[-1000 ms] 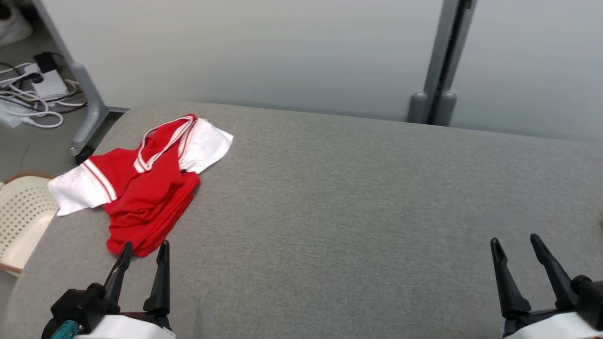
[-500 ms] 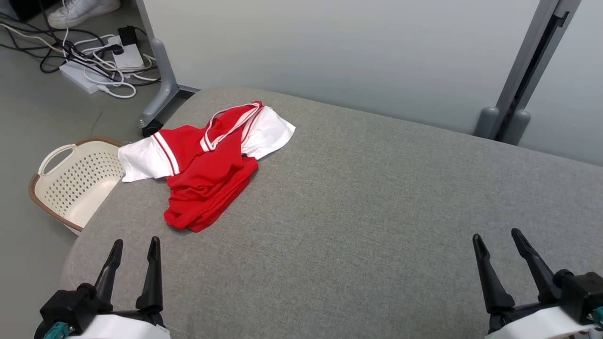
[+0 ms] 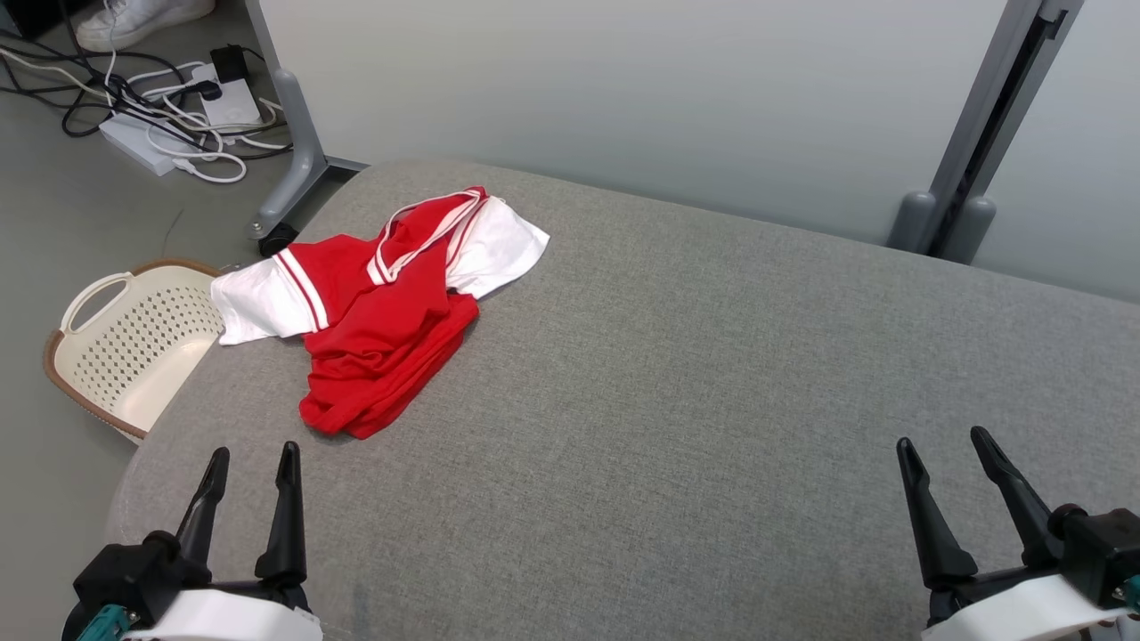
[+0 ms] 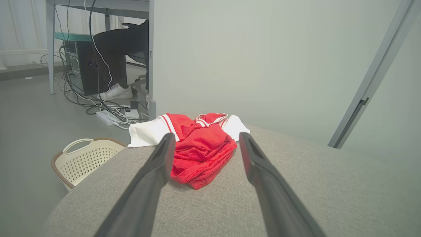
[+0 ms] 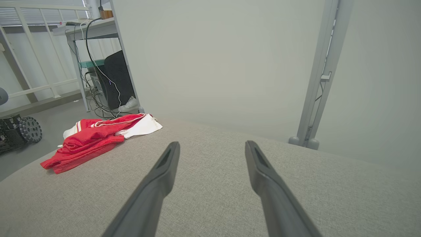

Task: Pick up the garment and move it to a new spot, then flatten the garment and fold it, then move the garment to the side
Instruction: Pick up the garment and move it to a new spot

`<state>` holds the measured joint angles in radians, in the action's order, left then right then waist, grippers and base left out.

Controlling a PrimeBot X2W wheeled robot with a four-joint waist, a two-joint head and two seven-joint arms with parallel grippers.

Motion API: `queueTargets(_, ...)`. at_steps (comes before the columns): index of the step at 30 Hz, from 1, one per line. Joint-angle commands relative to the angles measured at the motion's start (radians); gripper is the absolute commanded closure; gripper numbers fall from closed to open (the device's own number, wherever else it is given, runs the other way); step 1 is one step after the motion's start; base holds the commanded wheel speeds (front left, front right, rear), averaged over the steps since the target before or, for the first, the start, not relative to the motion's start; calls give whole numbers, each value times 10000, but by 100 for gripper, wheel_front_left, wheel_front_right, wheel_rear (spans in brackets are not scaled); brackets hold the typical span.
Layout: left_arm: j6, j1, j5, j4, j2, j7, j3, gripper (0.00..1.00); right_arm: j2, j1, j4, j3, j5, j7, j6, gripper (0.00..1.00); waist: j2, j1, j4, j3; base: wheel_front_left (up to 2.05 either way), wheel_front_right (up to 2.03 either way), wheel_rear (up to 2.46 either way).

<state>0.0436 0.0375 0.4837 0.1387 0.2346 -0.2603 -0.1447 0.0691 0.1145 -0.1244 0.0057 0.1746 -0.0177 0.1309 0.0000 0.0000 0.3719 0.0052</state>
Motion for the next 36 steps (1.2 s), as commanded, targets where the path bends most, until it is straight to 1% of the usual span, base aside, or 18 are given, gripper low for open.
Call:
queueTargets(1,-6,-187,-80,-29,-36,-55,84,0,112,-42,-91,-55,-77,71,-2,0,0,0,-42,107,0,0,0)
queueTargets(5,-9,-742,-228,-103,-136,-57,284,0,284,-227,-321,-75,-219,269,-2,0,0,0,-156,544,0,0,0)
queueTargets(8,-77,-1341,-362,-75,-310,-48,492,0,489,-451,-614,-76,-318,504,-2,0,0,0,-333,1131,0,0,0)
queueTargets(10,-200,-1844,-384,121,-424,-49,610,0,630,-658,-863,-73,-341,664,-2,0,0,0,-480,1624,0,0,0)
queueTargets(12,-410,-2360,-172,549,-601,-49,704,0,786,-883,-1103,-75,-396,821,-2,0,0,0,-625,2122,0,0,0)
queueTargets(18,-1066,-3809,124,2813,-775,-50,1010,0,1024,-1487,-1427,-10,-385,1067,-2,0,0,0,-1166,3374,0,0,0)
queueTargets(23,-1432,-4830,211,5120,-656,-50,956,0,1087,-1799,-1424,11,-398,1013,-2,0,0,0,-1398,4059,0,0,0)
queueTargets(27,-1553,-5544,350,6893,-592,125,835,0,1125,-2005,-1371,2,-419,954,-2,0,0,0,-1492,4391,0,0,0)
queueTargets(31,-1532,-5937,440,8377,-579,561,786,0,1119,-2124,-1280,-53,-413,856,-2,0,0,0,-1519,4491,0,0,0)
queueTargets(32,-1540,-6015,463,8614,-578,550,774,57,1110,-2121,-1241,-62,-411,837,-2,0,0,0,-1523,4483,0,0,0)
queueTargets(33,-1542,-6098,462,8794,-559,472,772,100,1102,-2123,-1190,-75,-412,847,-2,0,0,0,-1530,4453,0,0,0)
queueTargets(36,-1515,-6193,278,9042,-486,210,745,100,1050,-2099,-1030,-126,-449,740,-2,0,0,0,-1568,4240,0,0,0)
